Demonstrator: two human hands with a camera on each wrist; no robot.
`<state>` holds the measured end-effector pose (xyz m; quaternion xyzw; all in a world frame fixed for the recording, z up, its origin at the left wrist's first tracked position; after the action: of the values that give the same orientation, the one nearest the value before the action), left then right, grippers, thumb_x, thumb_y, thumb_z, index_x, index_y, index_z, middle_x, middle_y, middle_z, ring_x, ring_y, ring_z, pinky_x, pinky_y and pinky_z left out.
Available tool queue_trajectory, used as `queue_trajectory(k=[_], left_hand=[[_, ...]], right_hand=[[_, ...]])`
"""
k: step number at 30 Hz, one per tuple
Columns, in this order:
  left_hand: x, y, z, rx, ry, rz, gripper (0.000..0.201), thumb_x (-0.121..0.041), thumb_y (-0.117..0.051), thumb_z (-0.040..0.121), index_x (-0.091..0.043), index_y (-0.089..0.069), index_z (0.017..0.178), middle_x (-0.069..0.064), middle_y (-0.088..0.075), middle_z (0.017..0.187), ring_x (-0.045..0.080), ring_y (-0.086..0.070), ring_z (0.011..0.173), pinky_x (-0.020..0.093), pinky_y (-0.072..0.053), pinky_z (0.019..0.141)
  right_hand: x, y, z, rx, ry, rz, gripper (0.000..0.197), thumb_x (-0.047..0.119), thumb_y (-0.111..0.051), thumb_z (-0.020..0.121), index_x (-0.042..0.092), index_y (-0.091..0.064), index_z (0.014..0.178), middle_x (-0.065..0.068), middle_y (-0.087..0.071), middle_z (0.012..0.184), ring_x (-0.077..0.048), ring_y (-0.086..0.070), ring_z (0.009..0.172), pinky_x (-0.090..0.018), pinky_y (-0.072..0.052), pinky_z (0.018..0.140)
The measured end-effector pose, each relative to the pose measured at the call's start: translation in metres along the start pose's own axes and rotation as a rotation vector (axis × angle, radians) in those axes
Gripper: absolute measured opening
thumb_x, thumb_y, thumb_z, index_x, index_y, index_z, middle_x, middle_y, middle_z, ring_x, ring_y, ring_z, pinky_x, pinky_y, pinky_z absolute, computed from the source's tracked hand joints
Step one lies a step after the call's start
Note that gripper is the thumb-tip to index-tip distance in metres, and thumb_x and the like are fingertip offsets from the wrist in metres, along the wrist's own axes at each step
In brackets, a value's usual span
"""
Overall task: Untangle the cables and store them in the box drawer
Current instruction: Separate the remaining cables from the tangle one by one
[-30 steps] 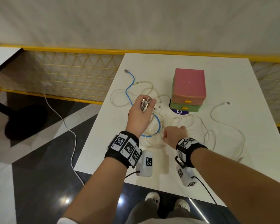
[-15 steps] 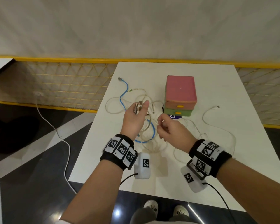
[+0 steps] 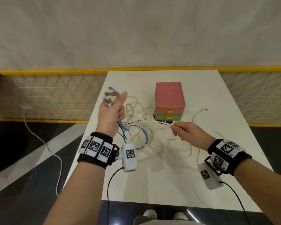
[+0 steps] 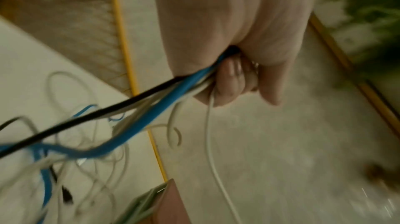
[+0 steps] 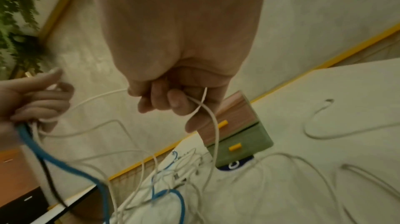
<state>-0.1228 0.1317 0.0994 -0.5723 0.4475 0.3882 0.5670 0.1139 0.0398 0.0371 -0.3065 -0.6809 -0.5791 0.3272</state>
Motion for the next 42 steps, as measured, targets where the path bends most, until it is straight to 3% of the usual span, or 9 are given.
queue_trajectory(k=[3, 6, 15, 20, 24, 29, 32, 38, 42], left_hand=[[0.006, -0.044, -0.019, 0.252, 0.016, 0.505, 0.017, -0.029, -0.066, 0.091, -0.019, -0.068, 0.105, -0.012, -0.049, 0.063, -0.003, -0.042, 0.038, 0.009, -0.032, 0.038], [0.025, -0.079, -0.035, 0.434, 0.033, 0.756, 0.011, -0.035, -0.064, 0.092, -0.024, -0.065, 0.089, -0.022, -0.055, 0.053, -0.010, -0.046, 0.039, 0.006, -0.032, 0.041], [-0.001, 0.007, 0.006, -0.330, 0.054, 0.311, 0.027, -0.040, -0.063, 0.090, -0.020, -0.053, 0.076, -0.004, -0.038, 0.056, 0.009, -0.035, 0.041, 0.023, -0.035, 0.046], [-0.015, -0.050, -0.012, 0.022, -0.255, 0.477, 0.033, -0.020, -0.063, 0.093, -0.031, -0.055, 0.124, -0.016, -0.055, 0.097, -0.009, -0.056, 0.076, 0.008, -0.049, 0.069], [0.012, -0.095, -0.023, 0.321, -0.228, 0.896, 0.027, -0.041, -0.063, 0.091, -0.018, -0.064, 0.106, -0.009, -0.061, 0.080, -0.004, -0.053, 0.064, 0.017, -0.042, 0.063], [-0.011, -0.063, -0.006, 0.017, -0.204, 0.753, 0.022, -0.045, -0.061, 0.091, -0.025, -0.054, 0.096, -0.017, -0.051, 0.077, -0.001, -0.049, 0.067, 0.007, -0.039, 0.058], [-0.036, -0.026, 0.004, -0.242, -0.261, 0.686, 0.025, -0.041, -0.061, 0.092, -0.016, -0.060, 0.096, -0.009, -0.058, 0.079, 0.008, -0.057, 0.075, 0.025, -0.045, 0.073], [-0.004, -0.098, -0.019, 0.287, -0.331, 0.824, 0.025, -0.039, -0.065, 0.089, -0.026, -0.062, 0.111, -0.012, -0.061, 0.082, -0.003, -0.054, 0.062, 0.015, -0.045, 0.061], [-0.006, -0.089, -0.008, 0.135, -0.305, 0.874, 0.029, -0.041, -0.064, 0.090, -0.013, -0.059, 0.087, -0.010, -0.049, 0.063, 0.000, -0.044, 0.053, 0.009, -0.034, 0.051]], right_hand=[[0.020, 0.018, 0.011, -0.105, 0.062, -0.010, 0.035, 0.030, -0.046, 0.097, 0.013, -0.058, 0.070, 0.009, -0.044, 0.058, -0.011, -0.043, 0.058, -0.034, -0.044, 0.060], [0.059, 0.029, 0.023, -0.134, 0.193, 0.007, 0.034, 0.025, -0.048, 0.098, 0.017, -0.059, 0.067, 0.011, -0.045, 0.052, -0.002, -0.037, 0.051, -0.018, -0.032, 0.053], [0.024, 0.054, 0.028, -0.058, 0.094, -0.102, 0.029, 0.026, -0.045, 0.099, 0.013, -0.063, 0.079, 0.003, -0.044, 0.065, -0.012, -0.038, 0.061, -0.032, -0.034, 0.062], [0.043, 0.039, 0.034, -0.043, 0.138, -0.154, 0.030, 0.025, -0.049, 0.097, 0.005, -0.068, 0.086, 0.004, -0.043, 0.059, -0.005, -0.039, 0.052, -0.015, -0.032, 0.052], [0.071, 0.032, 0.039, -0.001, 0.225, -0.106, 0.024, 0.018, -0.048, 0.098, 0.011, -0.066, 0.083, 0.011, -0.061, 0.066, 0.000, -0.053, 0.060, -0.011, -0.038, 0.058], [0.059, 0.049, 0.038, -0.020, 0.199, -0.126, 0.029, 0.025, -0.043, 0.100, 0.011, -0.062, 0.084, -0.003, -0.057, 0.072, -0.017, -0.050, 0.069, -0.030, -0.040, 0.068], [0.034, 0.060, 0.032, -0.041, 0.142, -0.138, 0.029, 0.026, -0.040, 0.100, 0.024, -0.063, 0.082, -0.016, -0.060, 0.082, -0.035, -0.052, 0.078, -0.038, -0.040, 0.070], [0.069, 0.043, 0.037, -0.034, 0.224, -0.101, 0.027, 0.020, -0.044, 0.099, 0.013, -0.061, 0.080, -0.003, -0.055, 0.069, -0.005, -0.046, 0.063, -0.021, -0.037, 0.061], [0.080, 0.048, 0.036, -0.036, 0.241, -0.091, 0.031, 0.020, -0.042, 0.100, 0.028, -0.052, 0.072, 0.014, -0.054, 0.064, 0.002, -0.048, 0.059, -0.015, -0.038, 0.061]])
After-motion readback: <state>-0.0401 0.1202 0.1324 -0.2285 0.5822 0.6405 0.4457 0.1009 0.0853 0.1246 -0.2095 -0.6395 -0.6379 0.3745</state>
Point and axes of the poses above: each hand's wrist, its own z-axis towards the middle knuckle, its own y-axis out of the back of the hand, x = y × z, the point moved 8 cm from there along z, towards the middle knuckle
